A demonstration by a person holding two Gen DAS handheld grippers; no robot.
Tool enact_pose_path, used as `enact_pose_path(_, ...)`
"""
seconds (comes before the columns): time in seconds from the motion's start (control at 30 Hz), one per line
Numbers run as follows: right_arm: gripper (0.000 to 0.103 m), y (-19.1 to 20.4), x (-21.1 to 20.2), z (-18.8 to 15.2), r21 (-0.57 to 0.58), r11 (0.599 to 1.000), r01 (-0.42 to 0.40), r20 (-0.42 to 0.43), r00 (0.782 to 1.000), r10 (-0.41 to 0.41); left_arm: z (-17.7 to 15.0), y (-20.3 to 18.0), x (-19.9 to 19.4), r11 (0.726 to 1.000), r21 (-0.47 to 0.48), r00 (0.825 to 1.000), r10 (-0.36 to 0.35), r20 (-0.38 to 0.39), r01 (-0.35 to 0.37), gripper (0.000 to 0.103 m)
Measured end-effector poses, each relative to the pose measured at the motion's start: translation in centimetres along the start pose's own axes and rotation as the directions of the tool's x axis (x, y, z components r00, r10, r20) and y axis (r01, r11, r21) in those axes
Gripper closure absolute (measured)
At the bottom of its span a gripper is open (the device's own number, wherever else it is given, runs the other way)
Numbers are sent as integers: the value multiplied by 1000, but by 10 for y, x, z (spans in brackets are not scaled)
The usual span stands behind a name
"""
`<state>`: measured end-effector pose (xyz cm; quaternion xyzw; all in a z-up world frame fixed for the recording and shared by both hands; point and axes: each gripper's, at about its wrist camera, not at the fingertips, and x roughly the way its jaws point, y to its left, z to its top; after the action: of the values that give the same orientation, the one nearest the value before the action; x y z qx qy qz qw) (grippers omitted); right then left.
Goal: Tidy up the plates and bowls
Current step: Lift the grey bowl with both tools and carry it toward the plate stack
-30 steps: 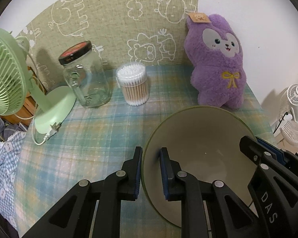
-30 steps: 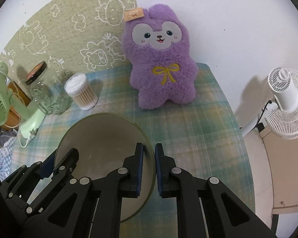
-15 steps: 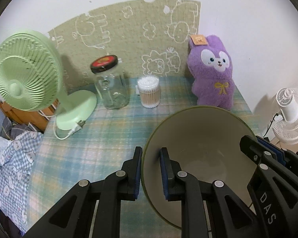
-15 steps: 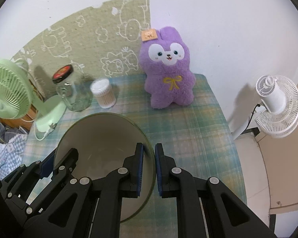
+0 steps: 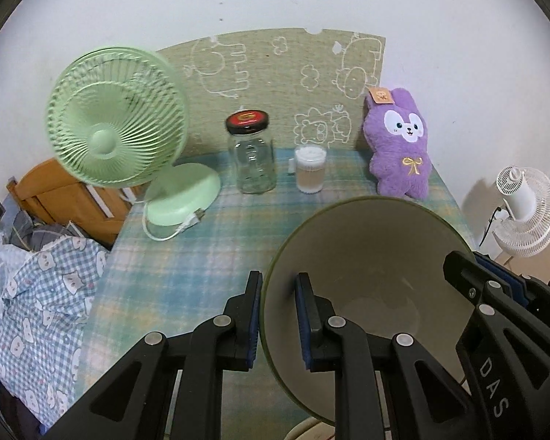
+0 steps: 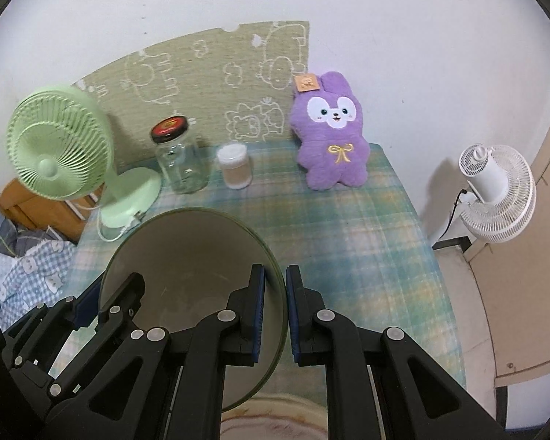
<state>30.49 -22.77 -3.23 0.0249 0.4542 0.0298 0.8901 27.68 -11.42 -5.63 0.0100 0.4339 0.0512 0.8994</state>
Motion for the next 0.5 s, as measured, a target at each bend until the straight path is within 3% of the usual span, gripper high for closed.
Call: enact_pose_path(0.5,88,75,-59,-61,-5,1000,16,13,1000,-16,-56,77,-50,1000,4,1000,-16,7,16,88)
